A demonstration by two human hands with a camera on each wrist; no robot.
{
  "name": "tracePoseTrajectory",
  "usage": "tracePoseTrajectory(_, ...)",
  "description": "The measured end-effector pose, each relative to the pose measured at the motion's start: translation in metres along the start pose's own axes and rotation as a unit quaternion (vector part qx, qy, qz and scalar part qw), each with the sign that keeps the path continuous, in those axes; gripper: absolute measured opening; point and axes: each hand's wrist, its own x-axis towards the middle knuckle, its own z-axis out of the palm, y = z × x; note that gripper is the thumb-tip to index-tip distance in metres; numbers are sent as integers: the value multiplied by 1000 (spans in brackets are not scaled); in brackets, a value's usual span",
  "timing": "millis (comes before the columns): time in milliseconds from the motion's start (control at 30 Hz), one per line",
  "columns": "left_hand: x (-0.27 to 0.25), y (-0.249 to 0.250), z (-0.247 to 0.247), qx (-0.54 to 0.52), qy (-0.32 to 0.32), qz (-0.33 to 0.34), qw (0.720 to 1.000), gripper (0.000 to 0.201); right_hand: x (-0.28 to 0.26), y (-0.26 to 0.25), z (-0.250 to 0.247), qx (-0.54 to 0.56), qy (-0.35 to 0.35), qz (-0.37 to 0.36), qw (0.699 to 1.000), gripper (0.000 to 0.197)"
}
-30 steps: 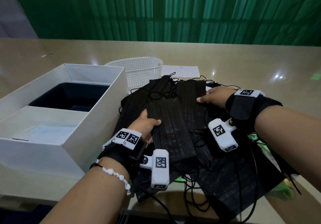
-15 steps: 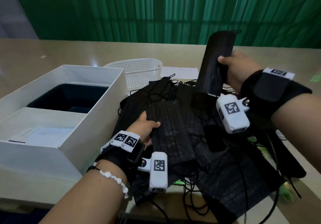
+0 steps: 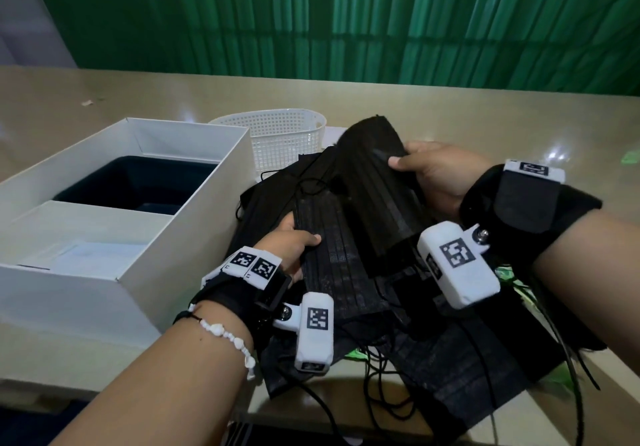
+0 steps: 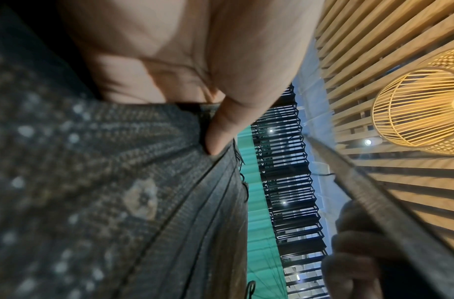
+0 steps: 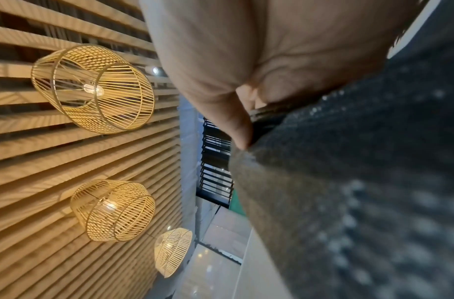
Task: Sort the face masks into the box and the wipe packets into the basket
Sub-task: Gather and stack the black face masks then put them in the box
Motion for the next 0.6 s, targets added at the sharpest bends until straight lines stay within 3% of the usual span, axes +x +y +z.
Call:
tracePoseTrajectory(133, 2, -1, 1, -34, 22, -2, 999, 38, -5, 7, 17, 37, -60, -4, 998, 20)
tracePoseTrajectory(200, -1, 3, 4, -87, 21, -30, 996, 36, -4, 22, 23, -29, -41, 24, 998, 20)
tracePoseTrajectory(267, -1, 6, 3, -114, 6, -61, 992, 53, -3, 39, 26, -168, -14, 54, 984, 18)
tracePoseTrajectory(333, -1, 8, -1, -88, -29, -78, 993, 61, -5, 49, 26, -233, -16, 83, 969, 16)
tracePoseTrajectory(433, -9, 10, -3, -7, -43, -85, 995, 48, -9, 51, 27, -191, -23, 98, 976, 14)
tracePoseTrajectory(600, -16, 15, 5, 42, -31, -14, 999, 39, -8, 50, 25, -217, -21, 61, 974, 19)
